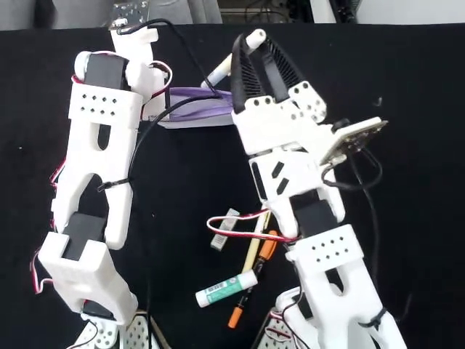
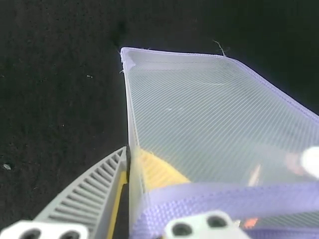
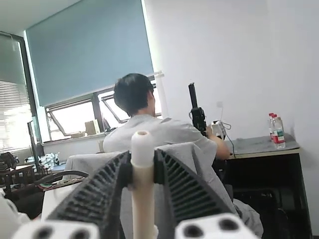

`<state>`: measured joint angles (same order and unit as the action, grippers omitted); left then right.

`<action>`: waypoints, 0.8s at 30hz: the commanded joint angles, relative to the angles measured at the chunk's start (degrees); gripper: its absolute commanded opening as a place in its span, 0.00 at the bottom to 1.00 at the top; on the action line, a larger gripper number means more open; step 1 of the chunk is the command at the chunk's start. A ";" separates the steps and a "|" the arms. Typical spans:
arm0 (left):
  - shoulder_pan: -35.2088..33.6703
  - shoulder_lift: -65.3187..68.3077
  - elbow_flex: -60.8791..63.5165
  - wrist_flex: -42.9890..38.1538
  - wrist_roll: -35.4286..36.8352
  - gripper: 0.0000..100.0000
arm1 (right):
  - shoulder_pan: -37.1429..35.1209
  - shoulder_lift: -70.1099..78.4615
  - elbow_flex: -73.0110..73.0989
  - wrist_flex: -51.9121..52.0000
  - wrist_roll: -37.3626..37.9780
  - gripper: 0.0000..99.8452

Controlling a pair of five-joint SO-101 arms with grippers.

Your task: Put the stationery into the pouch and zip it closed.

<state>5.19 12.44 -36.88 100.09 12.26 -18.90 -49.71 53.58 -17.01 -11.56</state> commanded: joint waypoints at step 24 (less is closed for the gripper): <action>-1.54 0.00 1.01 0.09 -0.44 0.03 | -4.13 -16.31 -3.12 17.85 3.60 0.01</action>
<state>5.10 12.44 -36.88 100.09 12.26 -21.80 -64.84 54.37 0.40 -8.31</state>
